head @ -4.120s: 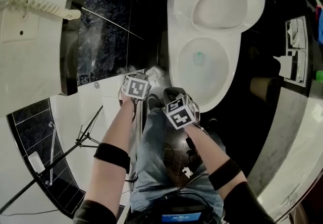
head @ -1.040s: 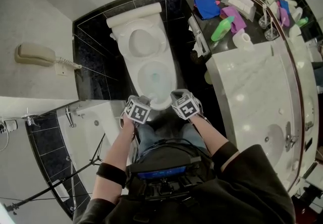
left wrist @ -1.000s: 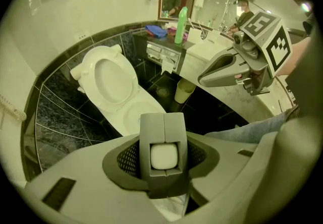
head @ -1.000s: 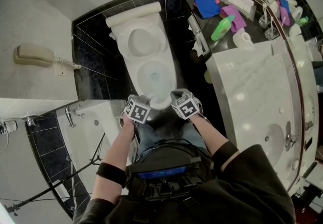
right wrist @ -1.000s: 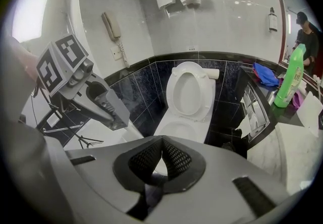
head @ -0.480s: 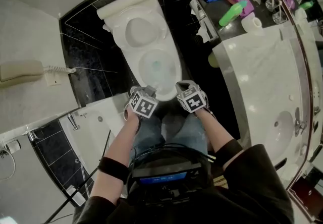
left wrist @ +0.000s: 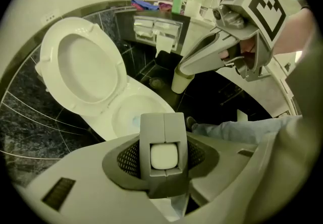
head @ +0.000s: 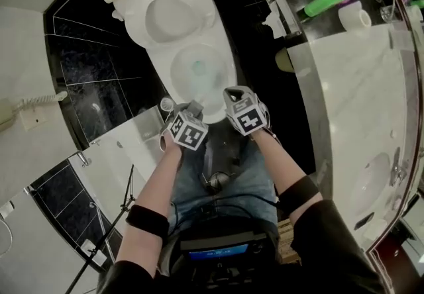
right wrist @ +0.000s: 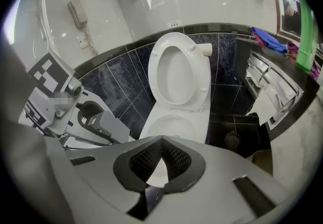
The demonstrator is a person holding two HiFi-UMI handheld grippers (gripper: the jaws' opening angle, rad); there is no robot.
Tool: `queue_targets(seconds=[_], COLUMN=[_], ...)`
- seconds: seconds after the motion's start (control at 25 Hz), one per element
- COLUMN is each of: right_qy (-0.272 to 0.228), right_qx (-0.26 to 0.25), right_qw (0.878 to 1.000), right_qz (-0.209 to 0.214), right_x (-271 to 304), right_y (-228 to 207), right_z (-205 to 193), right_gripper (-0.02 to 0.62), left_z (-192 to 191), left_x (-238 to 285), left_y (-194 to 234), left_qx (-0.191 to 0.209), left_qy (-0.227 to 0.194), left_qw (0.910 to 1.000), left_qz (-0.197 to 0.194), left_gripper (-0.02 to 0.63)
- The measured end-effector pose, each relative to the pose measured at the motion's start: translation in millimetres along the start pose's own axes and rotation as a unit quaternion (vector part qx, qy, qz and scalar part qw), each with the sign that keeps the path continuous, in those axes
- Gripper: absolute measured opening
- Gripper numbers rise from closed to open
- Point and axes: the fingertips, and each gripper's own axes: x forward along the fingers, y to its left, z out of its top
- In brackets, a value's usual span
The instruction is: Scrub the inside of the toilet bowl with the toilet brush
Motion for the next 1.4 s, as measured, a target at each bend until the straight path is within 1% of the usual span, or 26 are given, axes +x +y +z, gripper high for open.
queue_targets(seconds=[0.16,0.28,0.36,0.56,0.68,0.76,0.88,0.96,1.08,1.2,1.4], right_qy=[0.018,0.025,0.03,0.034,0.035,0.034,0.032,0.031,0.03,0.03,0.033], right_qx=[0.005,0.005,0.005,0.0,-0.003,-0.003,-0.004,-0.001,0.006,0.011,0.022], right_qw=[1.0,0.999,0.999,0.999,0.999,0.999,0.999,0.999,0.999,0.999,0.998], right_qz=[0.012,0.019,0.023,0.035,0.038,0.04,0.041,0.042,0.043,0.044,0.039], right_x=[29,49,61,85,94,99,103,104,105,106,106], right_y=[-19,-32,-40,-52,-59,-63,-70,-73,-76,-79,-87], right_z=[-23,-34,-41,-50,-53,-54,-56,-56,-57,-58,-64], right_gripper=[0.006,0.006,0.006,0.006,0.006,0.006,0.006,0.006,0.006,0.006,0.006], left_z=[-4,-5,-6,-9,-13,-14,-11,-8,-1,8,25], left_x=[43,71,86,119,135,143,153,158,164,166,177], left_y=[-1,3,7,17,22,25,26,25,24,18,10], left_qx=[-0.004,-0.017,-0.016,-0.007,-0.013,-0.012,0.007,0.019,0.026,0.037,0.034], left_qy=[0.015,0.02,0.025,0.039,0.048,0.053,0.057,0.06,0.061,0.057,0.047], left_qw=[0.9999,0.9997,0.9996,0.9991,0.9986,0.9984,0.9979,0.9976,0.9974,0.9975,0.9982], left_qz=[0.005,0.003,0.005,0.013,0.015,0.02,0.028,0.029,0.029,0.02,0.018], left_gripper=[0.181,0.181,0.181,0.181,0.181,0.181,0.181,0.181,0.182,0.183,0.183])
